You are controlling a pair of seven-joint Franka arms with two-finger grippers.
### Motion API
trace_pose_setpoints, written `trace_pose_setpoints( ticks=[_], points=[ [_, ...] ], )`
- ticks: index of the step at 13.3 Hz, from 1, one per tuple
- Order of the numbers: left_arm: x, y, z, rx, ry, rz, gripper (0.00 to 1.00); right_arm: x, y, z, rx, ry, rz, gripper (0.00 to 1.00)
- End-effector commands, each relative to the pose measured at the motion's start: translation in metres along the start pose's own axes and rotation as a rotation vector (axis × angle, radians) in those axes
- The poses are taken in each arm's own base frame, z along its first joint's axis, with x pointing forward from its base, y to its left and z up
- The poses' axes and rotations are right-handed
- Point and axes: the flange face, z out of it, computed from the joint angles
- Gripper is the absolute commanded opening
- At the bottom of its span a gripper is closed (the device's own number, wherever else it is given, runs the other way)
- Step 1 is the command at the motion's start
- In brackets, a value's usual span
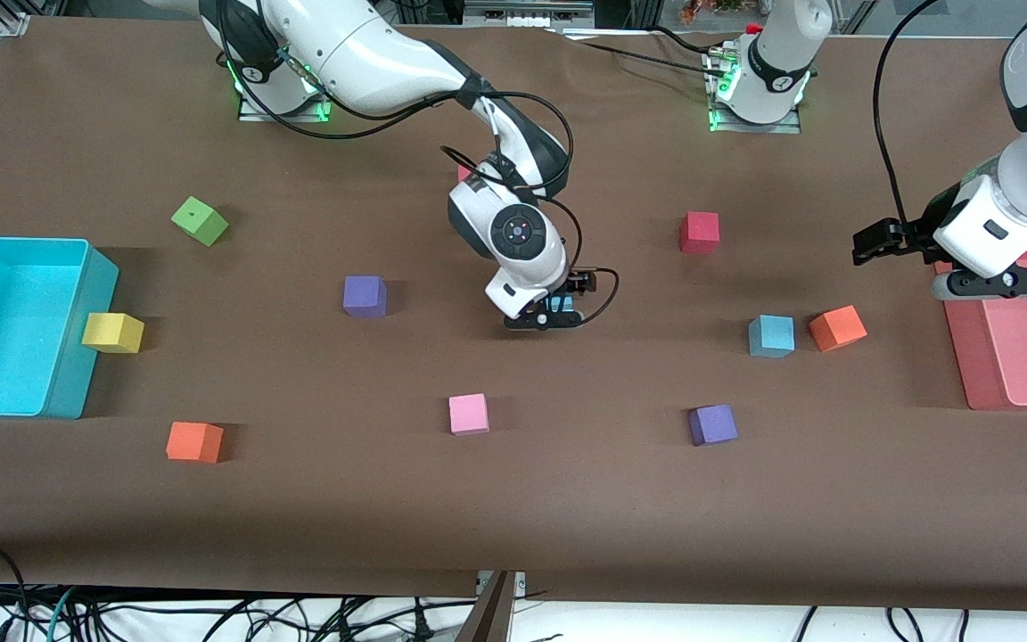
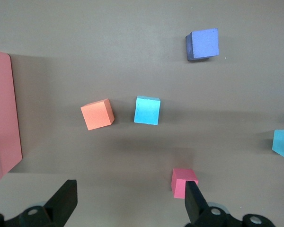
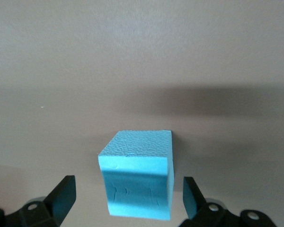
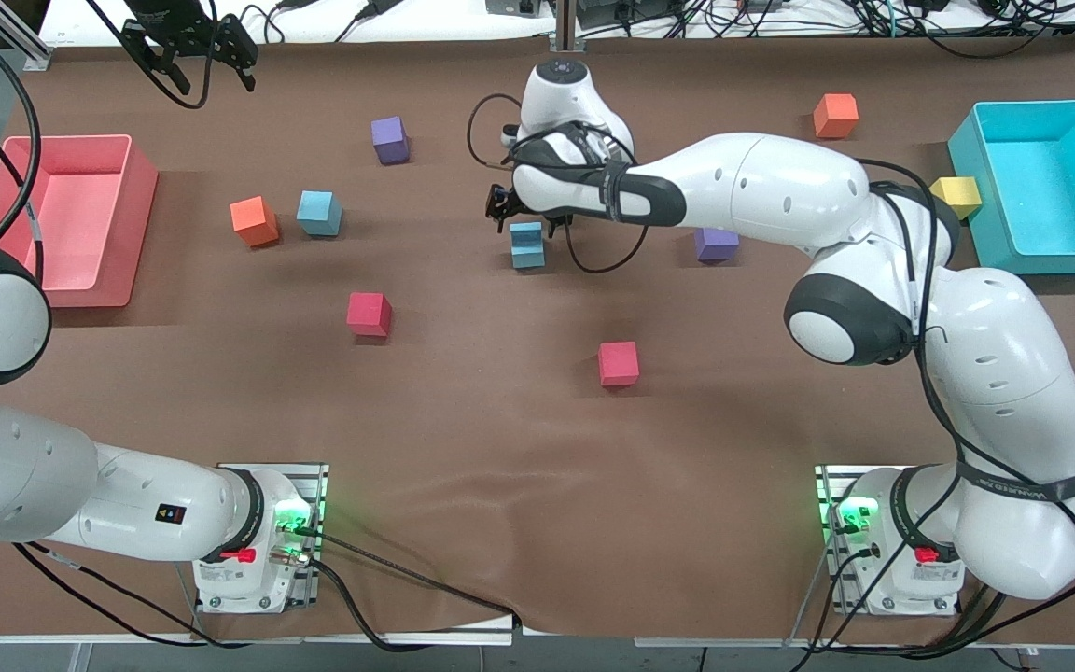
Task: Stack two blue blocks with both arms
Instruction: 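Lower the cube with the right gripper while the left gripper reaches the other cube, then open the right gripper on the cube while the left gripper grasps the other cube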
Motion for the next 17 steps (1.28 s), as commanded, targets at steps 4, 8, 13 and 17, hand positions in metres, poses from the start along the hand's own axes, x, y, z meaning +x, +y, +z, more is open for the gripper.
trace_pose_setpoints(
  ticks=[4,8,13,17],
  points=[
    [0.008,-0.002,0.049,0.01,-0.027,0.009,1.0,0.002,0.016,-0.051,-0.002,-0.017,-0.135,1.0],
    [0.024,0.002,0.083,0.019,-0.056,0.019,1.0,0.017,0.048,-0.091,0.002,-0.002,-0.234,1.0],
    [0.063,0.004,0.17,0.035,-0.044,0.018,1.0,-0.014,0.097,-0.077,0.073,0.159,-0.399,1.0],
    [0.072,0.003,0.244,0.035,0.054,0.013,1.0,-0.068,0.097,-0.032,0.126,0.276,-0.498,1.0]
  ],
)
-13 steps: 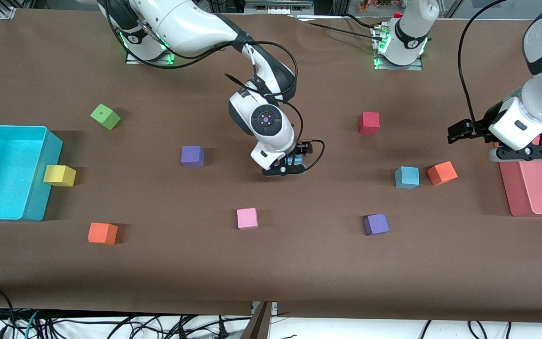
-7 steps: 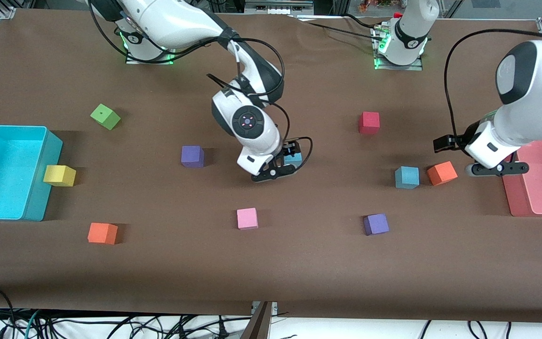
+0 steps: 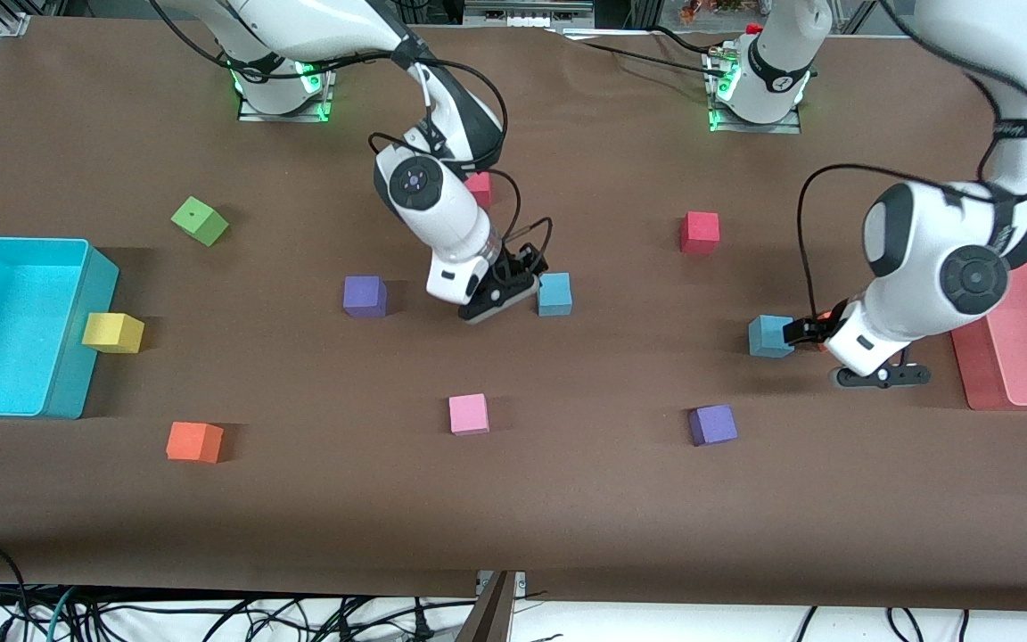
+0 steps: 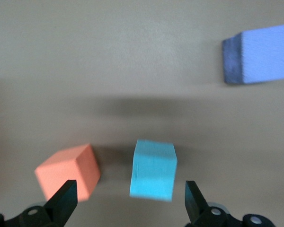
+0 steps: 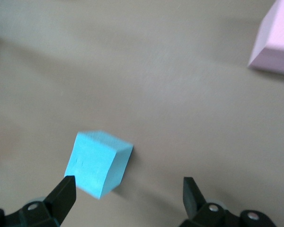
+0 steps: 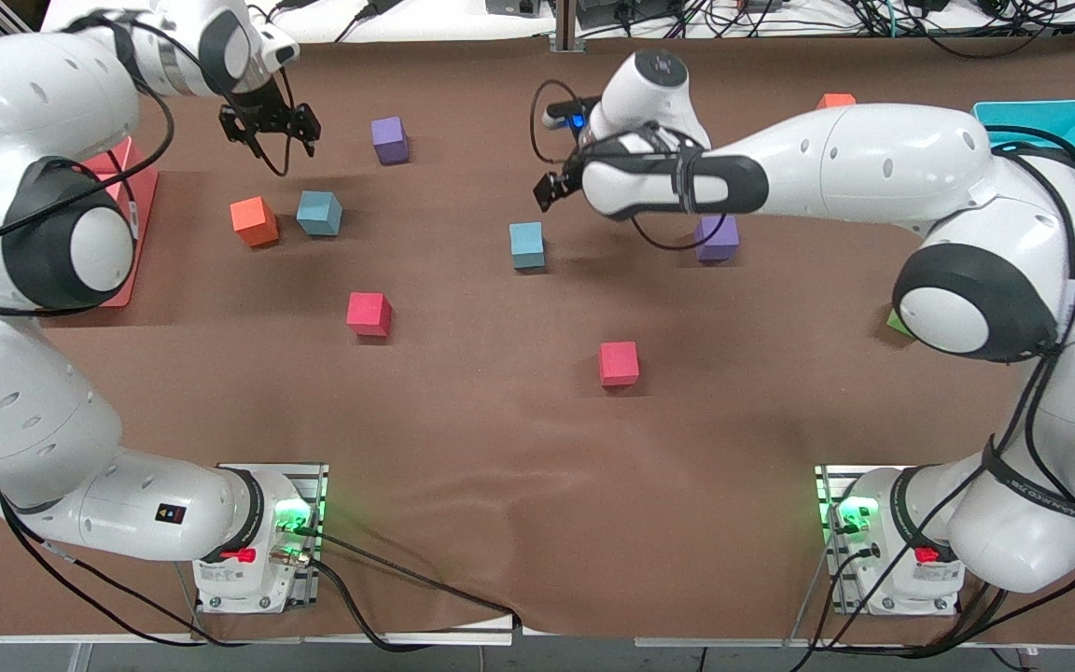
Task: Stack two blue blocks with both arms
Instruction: 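Open the right gripper on the cube while the left gripper grasps the other cube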
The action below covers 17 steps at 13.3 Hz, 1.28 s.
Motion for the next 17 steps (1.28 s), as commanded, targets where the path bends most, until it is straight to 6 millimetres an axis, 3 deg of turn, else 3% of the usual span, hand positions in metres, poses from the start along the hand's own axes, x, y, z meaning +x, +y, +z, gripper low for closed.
trace_pose_setpoints(
  ticks=[1,5,6,10,15,16,17],
  points=[
    [-0.002,0.002,0.026,-0.011,0.037,0.02,1.0,-0.048,-0.009,0.007,0.026,0.108,-0.052,1.0],
    [-0.013,0.007,0.067,-0.033,0.067,0.001,1.0,-0.057,-0.006,0.021,0.018,0.166,-0.223,1.0],
    [-0.018,0.007,0.074,-0.036,0.069,-0.001,1.0,-0.052,0.009,0.021,0.002,0.156,-0.303,1.0],
    [-0.028,0.015,0.084,-0.04,0.045,0.011,1.0,-0.037,0.061,0.013,0.019,-0.032,-0.597,1.0],
    [-0.037,0.023,0.094,-0.043,0.022,0.028,1.0,-0.023,0.076,0.001,0.208,0.095,-0.693,1.0],
    [-0.037,0.023,0.095,-0.044,0.02,0.026,0.97,-0.023,0.078,0.002,0.241,0.135,-0.699,1.0],
    [-0.037,0.023,0.095,-0.043,0.02,0.028,0.75,-0.026,0.082,0.006,0.272,0.173,-0.71,1.0]
  ],
)
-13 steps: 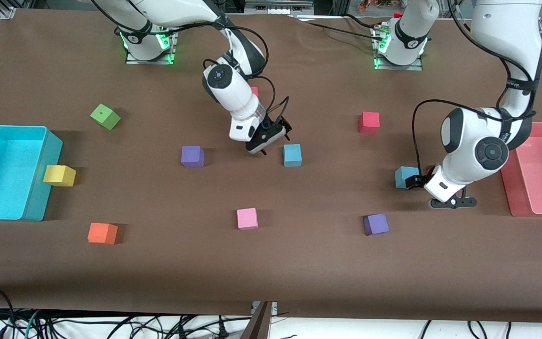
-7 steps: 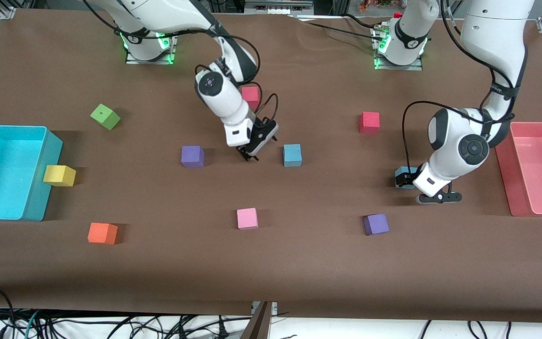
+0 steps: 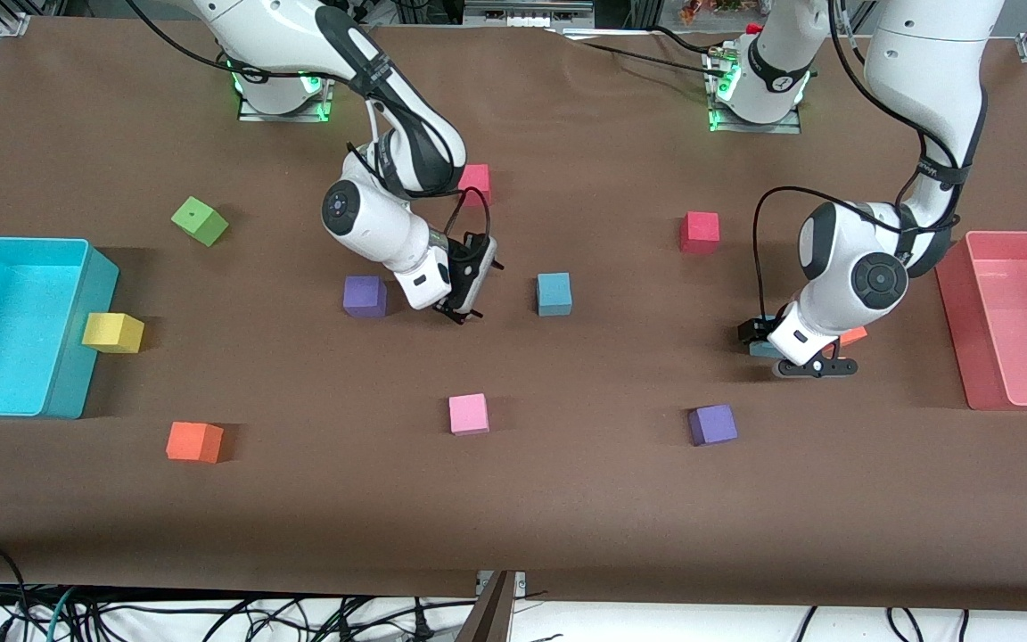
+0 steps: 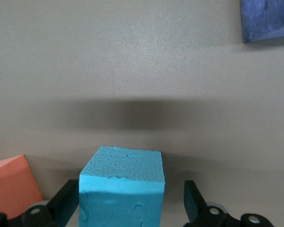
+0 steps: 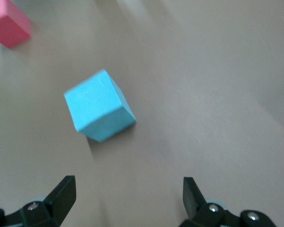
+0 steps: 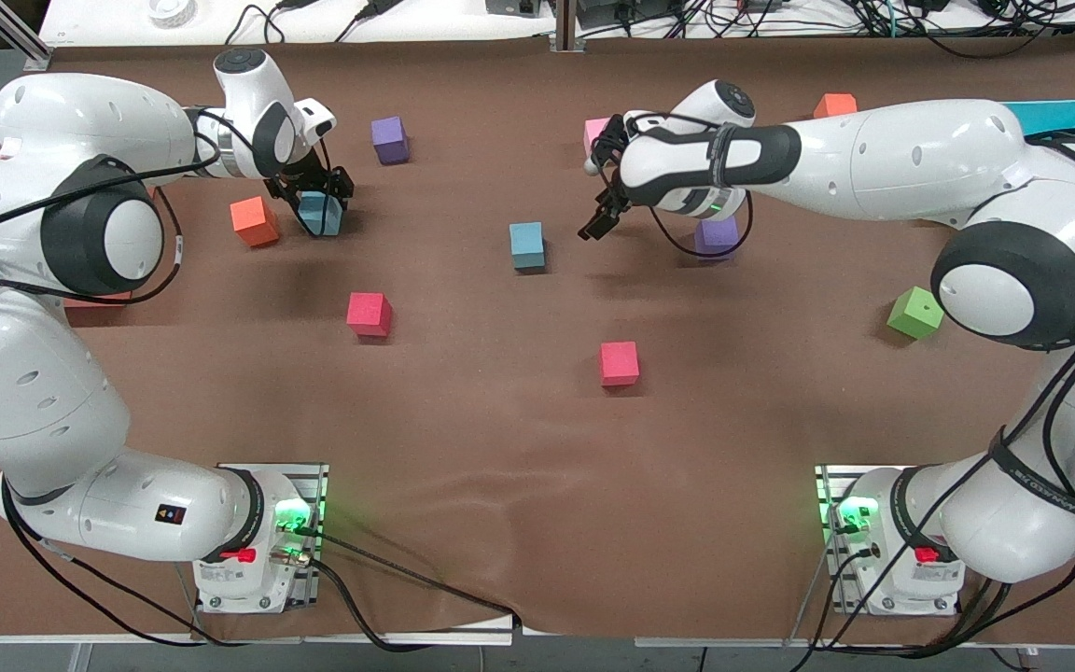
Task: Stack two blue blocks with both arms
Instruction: 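Open the right gripper on the cube while the left gripper grasps the other cube, then carry the light-blue cube with the left gripper onto the placed cube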
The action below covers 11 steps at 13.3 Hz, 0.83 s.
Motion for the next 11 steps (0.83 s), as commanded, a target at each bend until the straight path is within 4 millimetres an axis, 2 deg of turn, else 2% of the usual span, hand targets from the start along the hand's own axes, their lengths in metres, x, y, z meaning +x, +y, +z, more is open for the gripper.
trace_pose_setpoints(
  ticks=[1,2,3,4,6,9,11],
  points=[
    [-0.003,-0.001,-0.002,-0.017,0.007,0.008,0.49,-0.005,0.0,-0.001,0.05,0.116,-0.069,1.0],
    [-0.004,-0.001,-0.002,-0.014,0.004,0.013,0.29,-0.008,0.001,-0.001,0.053,0.168,-0.077,1.0],
    [-0.004,-0.001,-0.004,-0.012,0.003,0.015,0.16,-0.011,0.001,0.0,0.056,0.211,-0.075,1.0],
    [-0.003,-0.001,-0.009,-0.013,0.01,0.014,0.11,-0.014,-0.002,0.004,0.059,0.241,-0.073,1.0],
    [-0.002,0.004,-0.038,-0.023,0.03,0.016,0.02,-0.025,-0.003,0.019,0.066,0.272,-0.054,1.0],
    [-0.01,0.042,-0.09,-0.05,0.049,0.039,0.0,-0.035,-0.014,0.042,0.129,0.318,-0.089,1.0],
    [-0.014,0.081,-0.126,-0.068,0.045,-0.008,0.0,-0.044,-0.018,0.055,0.123,0.348,-0.103,1.0]
  ],
)
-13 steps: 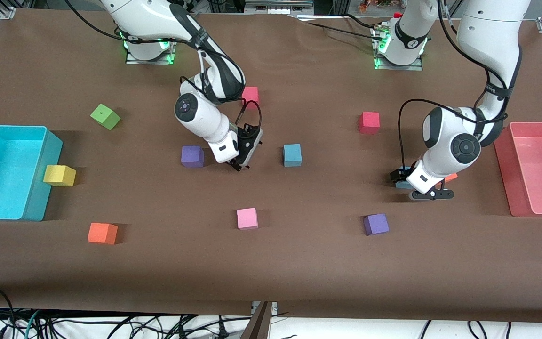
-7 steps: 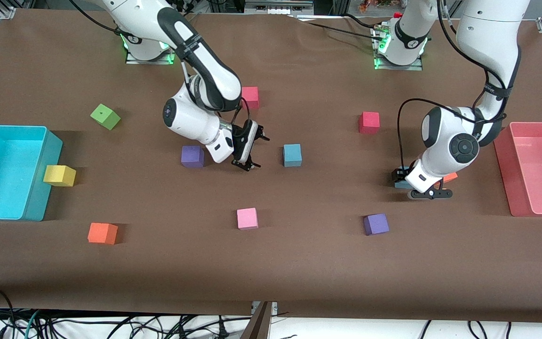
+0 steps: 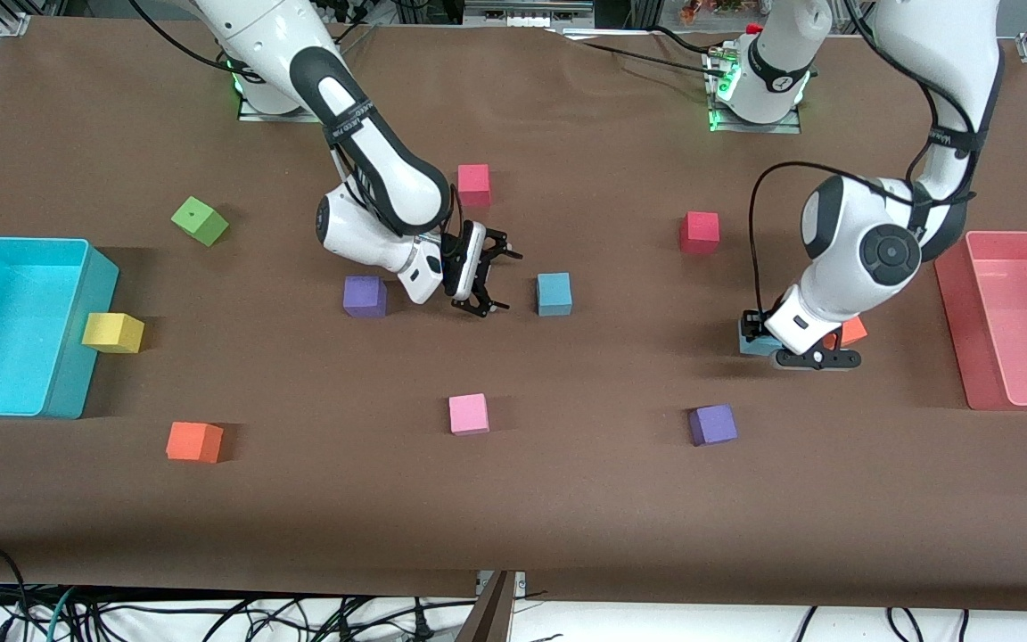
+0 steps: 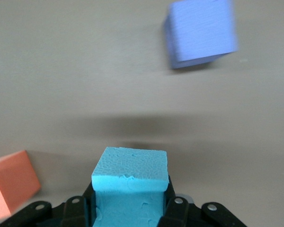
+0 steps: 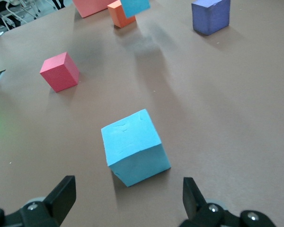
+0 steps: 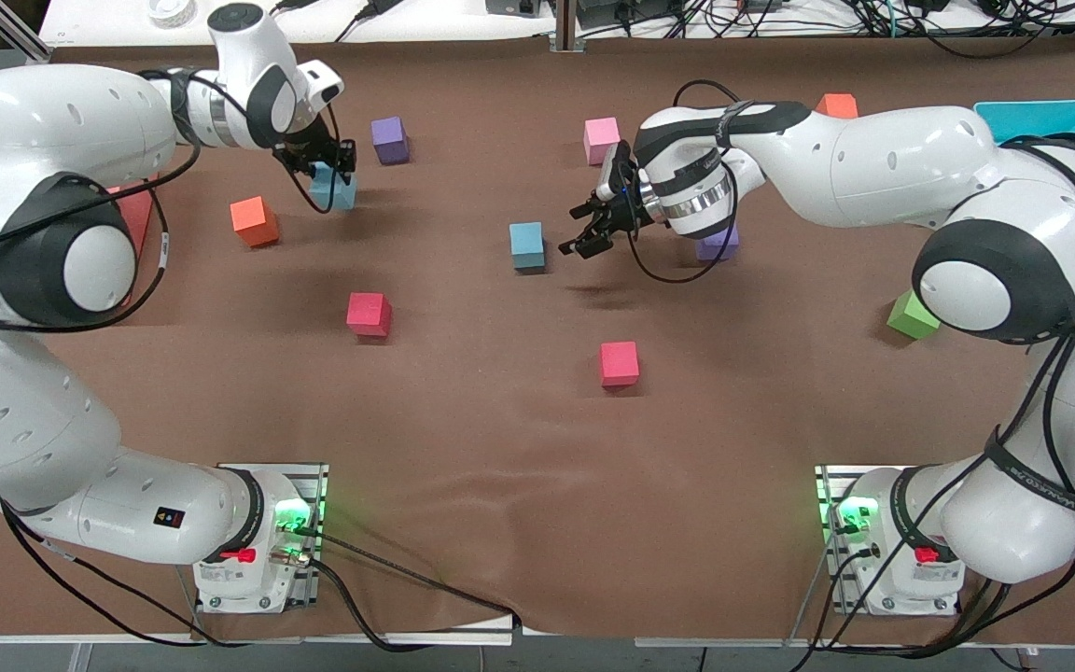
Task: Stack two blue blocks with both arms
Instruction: 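Carry the light-blue cube with the left gripper onto the placed cube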
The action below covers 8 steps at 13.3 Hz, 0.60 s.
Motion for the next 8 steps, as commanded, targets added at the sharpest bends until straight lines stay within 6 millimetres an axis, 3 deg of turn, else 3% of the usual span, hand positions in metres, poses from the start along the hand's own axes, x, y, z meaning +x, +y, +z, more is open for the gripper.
trace_pose_setpoints(
  ticks=[1,4,6,8],
  points=[
    [-0.008,0.055,-0.048,-0.03,-0.021,-0.045,0.0,-0.006,-0.005,0.01,0.008,0.044,-0.026,1.0],
    [-0.026,0.147,-0.072,-0.039,-0.037,-0.105,0.0,-0.02,-0.01,0.024,0.048,0.043,-0.025,1.0],
    [-0.045,0.212,-0.058,-0.039,-0.054,-0.169,0.0,-0.02,-0.013,0.031,0.053,0.045,-0.023,1.0],
    [-0.062,0.262,-0.044,-0.031,-0.061,-0.205,0.0,-0.022,-0.014,0.032,0.057,0.047,-0.026,1.0]
  ],
)
